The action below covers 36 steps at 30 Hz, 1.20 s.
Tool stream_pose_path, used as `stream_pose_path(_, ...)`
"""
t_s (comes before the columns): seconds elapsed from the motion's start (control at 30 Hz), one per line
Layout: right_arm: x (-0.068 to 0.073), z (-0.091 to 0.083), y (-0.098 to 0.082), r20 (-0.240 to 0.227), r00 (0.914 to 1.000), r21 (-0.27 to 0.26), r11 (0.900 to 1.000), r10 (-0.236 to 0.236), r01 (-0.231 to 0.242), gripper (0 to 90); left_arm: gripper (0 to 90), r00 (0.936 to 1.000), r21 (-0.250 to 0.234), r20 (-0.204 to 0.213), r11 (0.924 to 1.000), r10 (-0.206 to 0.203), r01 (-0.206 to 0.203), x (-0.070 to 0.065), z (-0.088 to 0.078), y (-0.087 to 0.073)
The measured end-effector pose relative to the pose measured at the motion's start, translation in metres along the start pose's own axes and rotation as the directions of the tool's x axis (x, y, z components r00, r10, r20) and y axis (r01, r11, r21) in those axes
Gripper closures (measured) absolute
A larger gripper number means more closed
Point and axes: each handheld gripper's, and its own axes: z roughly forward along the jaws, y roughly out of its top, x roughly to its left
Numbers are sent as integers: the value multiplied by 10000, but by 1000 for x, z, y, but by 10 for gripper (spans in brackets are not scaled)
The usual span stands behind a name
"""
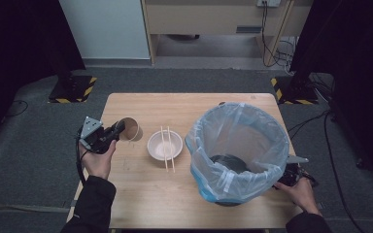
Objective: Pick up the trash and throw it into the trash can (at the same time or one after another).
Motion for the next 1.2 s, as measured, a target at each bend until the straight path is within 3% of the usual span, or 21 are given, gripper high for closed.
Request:
stream_pose_path(0.27,0,0,0,2,10000,2,10000,4,-4,24,818,9994,-702,332,9975,29,-6,-11,-10,15)
stream_pose_path(0.37,0,0,0,3,10000,0,10000,0,0,24,818,9986,-1149,530,9934,85,-24,-17,-16,25)
stream_pose_path(0.57,0,0,0,2,10000,-3,10000,-7,7,24,818,9968,-1529,771,9882,218,-98,-24,-20,36)
stream_pose_path(0.93,0,0,0,7,10000,-3,10000,-10,10,24,818,9912,-2517,1315,9677,179,159,-40,-29,58)
stream_pose_path(1.2,0,0,0,4,10000,1,10000,-5,5,23,818,9859,-2991,1588,9542,527,-29,-56,-36,81)
